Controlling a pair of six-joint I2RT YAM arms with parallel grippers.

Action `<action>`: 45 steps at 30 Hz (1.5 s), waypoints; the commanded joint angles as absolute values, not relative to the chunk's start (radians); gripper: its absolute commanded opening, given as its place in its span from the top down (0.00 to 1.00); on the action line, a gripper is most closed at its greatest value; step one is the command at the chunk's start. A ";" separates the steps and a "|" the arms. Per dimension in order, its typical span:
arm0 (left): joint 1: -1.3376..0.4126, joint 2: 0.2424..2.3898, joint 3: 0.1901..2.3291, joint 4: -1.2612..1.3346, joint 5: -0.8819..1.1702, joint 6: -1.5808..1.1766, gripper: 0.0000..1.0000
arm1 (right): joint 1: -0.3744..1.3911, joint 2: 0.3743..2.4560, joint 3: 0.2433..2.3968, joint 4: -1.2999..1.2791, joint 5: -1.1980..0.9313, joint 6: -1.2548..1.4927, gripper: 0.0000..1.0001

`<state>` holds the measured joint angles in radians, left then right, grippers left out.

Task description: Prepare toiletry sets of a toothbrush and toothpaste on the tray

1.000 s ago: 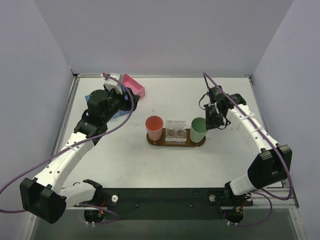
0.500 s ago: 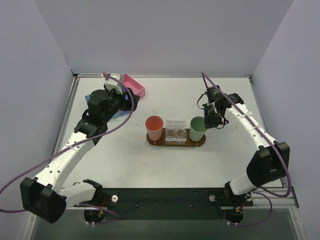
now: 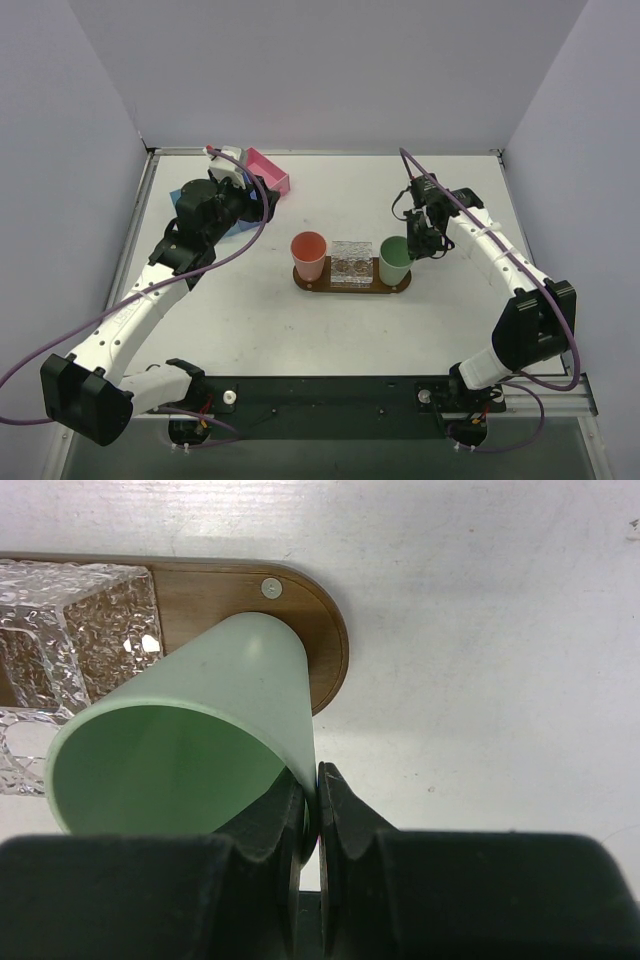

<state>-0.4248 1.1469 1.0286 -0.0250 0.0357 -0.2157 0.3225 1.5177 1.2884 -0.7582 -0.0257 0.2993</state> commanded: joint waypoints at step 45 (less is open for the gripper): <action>-0.388 1.224 1.092 -0.066 0.049 -0.201 0.24 | 0.345 1.375 1.299 -0.736 -0.015 0.308 0.47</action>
